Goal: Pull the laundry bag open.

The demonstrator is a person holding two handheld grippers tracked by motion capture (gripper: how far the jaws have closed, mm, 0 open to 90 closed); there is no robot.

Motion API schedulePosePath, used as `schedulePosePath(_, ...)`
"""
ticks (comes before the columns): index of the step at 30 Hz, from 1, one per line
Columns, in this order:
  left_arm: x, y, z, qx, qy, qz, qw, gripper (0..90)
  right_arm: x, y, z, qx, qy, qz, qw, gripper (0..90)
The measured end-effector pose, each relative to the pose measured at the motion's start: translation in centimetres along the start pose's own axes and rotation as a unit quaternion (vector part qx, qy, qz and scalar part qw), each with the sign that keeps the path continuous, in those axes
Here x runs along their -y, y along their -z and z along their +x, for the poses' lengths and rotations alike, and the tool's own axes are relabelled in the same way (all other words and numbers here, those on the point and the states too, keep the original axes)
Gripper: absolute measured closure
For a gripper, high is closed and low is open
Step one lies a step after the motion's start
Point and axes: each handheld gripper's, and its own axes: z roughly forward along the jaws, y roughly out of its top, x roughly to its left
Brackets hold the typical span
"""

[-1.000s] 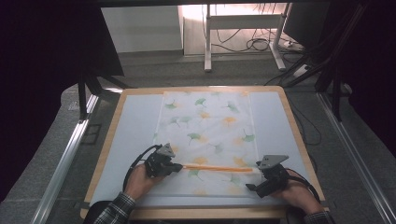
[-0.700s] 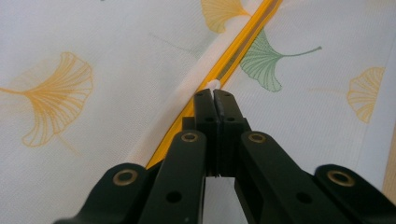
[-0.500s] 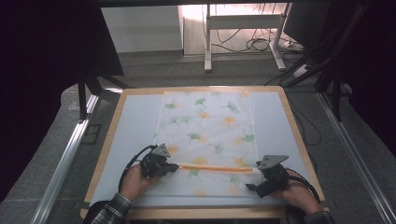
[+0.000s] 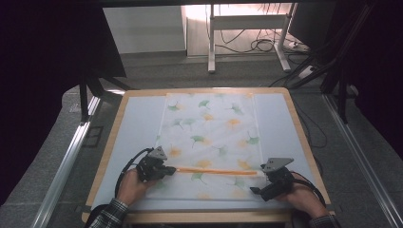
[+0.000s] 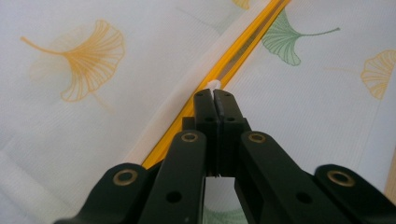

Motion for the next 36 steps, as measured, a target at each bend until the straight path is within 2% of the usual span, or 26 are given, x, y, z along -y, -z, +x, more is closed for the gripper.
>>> schedulePosePath(18,1.5,1.4,1.2,-0.01,0.023,0.001,0.9997,90.0,0.0,0.0,0.0,0.0,0.0,0.0,1.0,3.3)
schedulePosePath(36,3.6,3.2,2.4,-0.032,0.05,-0.004,0.9982,90.0,0.0,0.0,0.0,0.0,0.0,0.0,1.0,3.3)
